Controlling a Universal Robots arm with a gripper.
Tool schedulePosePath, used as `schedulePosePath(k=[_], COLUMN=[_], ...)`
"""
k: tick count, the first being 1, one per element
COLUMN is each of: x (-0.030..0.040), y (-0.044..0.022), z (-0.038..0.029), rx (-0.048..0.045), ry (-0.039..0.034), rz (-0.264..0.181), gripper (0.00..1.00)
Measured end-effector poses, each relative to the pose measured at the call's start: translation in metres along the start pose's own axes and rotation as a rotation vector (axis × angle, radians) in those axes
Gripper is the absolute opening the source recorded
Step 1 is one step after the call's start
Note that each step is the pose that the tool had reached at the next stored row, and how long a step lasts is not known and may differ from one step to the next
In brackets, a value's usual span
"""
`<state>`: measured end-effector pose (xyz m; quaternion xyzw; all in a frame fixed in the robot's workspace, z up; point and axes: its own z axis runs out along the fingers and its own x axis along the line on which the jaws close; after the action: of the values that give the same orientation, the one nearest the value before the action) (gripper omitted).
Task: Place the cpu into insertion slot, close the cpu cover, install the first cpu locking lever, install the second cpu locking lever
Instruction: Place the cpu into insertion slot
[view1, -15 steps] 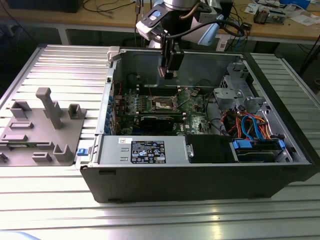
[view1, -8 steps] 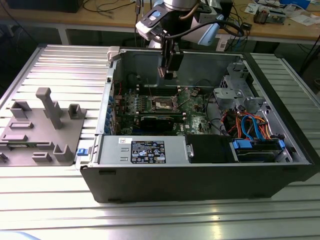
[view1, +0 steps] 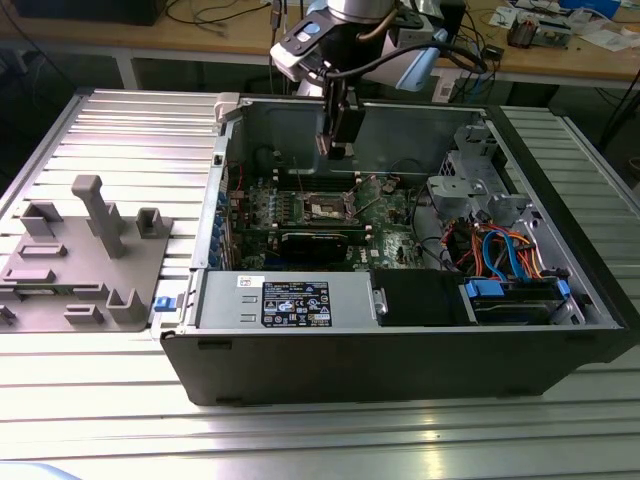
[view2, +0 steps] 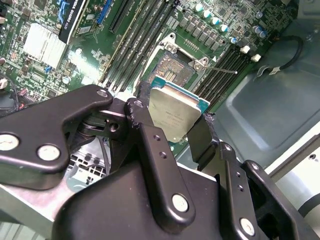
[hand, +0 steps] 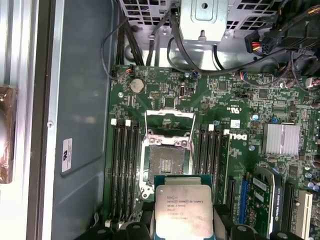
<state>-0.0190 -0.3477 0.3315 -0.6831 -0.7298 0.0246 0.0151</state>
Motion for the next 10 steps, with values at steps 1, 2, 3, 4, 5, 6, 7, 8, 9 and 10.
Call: schedulePosePath(k=[1,2,3,4,5,6,7,8,9,10], x=[0.0004,0.0007,0.0012,0.0012,0.0012,0.0012,0.0013,0.0016,0.0019,0.0022], y=[0.0003,0.0004,0.0005,0.0005,0.0005,0.0005,0.0005,0.0006,0.0008,0.0009], z=[0.0008,0.001,0.0015,0.0018,0.0018,0.0019,0.0021,0.0022,0.0023,0.0024], rx=[0.0,0.0001,0.0001,0.0001,0.0,0.0,-0.0001,-0.0001,0.0,0.0001], ry=[0.0001,-0.0001,-0.0001,-0.0001,0.0,0.0001,0.0002,0.0002,0.0001,0.0], rz=[0.0,0.0,0.0,0.0,0.0,0.0,0.0,0.0,0.0,0.0], gripper=[0.54,0.54,0.54,0.54,0.54,0.54,0.54,0.54,0.54,0.54])
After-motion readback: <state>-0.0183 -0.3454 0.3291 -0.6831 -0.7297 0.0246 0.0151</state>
